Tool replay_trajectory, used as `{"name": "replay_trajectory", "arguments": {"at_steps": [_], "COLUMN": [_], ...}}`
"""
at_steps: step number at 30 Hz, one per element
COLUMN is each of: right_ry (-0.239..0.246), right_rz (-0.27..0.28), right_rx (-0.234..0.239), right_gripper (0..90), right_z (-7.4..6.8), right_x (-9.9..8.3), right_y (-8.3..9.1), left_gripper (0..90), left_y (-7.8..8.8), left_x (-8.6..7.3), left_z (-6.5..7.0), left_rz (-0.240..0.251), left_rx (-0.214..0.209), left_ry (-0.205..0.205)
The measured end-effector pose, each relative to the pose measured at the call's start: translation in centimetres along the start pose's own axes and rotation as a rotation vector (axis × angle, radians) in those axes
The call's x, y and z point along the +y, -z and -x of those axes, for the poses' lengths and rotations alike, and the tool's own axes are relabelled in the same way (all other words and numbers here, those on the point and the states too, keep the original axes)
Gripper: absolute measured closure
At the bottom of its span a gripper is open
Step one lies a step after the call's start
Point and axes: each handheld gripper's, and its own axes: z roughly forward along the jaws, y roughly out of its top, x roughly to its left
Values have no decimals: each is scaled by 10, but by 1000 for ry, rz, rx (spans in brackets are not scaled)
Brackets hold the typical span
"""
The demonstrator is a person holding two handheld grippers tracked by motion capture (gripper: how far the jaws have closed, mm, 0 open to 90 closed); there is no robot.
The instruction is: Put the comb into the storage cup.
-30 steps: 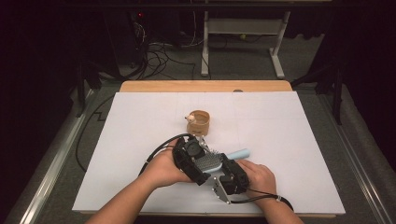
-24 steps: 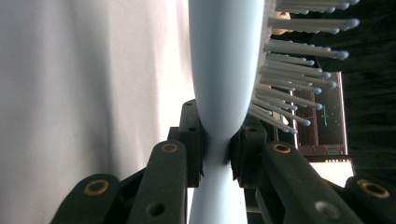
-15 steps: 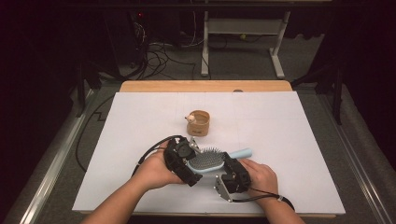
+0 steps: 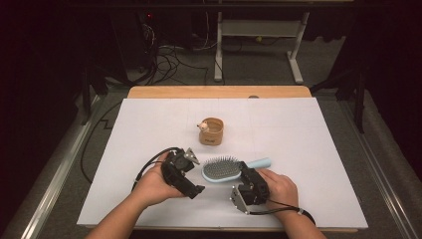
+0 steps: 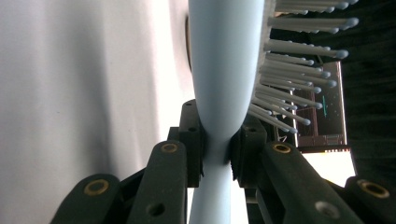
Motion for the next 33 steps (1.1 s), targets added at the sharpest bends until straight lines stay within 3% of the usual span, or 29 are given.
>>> {"name": "replay_trajectory", "arguments": {"at_steps": [5,8,18,29,33], "right_ry": [-29,-48,-93,-221,-300], "right_rz": [3,4,7,32,54], "right_rx": [1,-2,1,20,33], "right_gripper": [783,783,782,783,783], "right_z": [4,6,10,18,24], "right_x": [-2,-3,-5,-7,-9], "right_y": [1,2,2,5,7], "left_gripper": [4,4,4,4,4], "left_y": [3,3,1,5,8], "left_x": [-11,-17,-29,-32,-34], "left_z": [-11,-19,-32,-49,-51], "left_rz": [120,165,229,348,378], "left_rx": [-29,-22,25,28,10], "left_ry": [51,67,58,133,144]}}
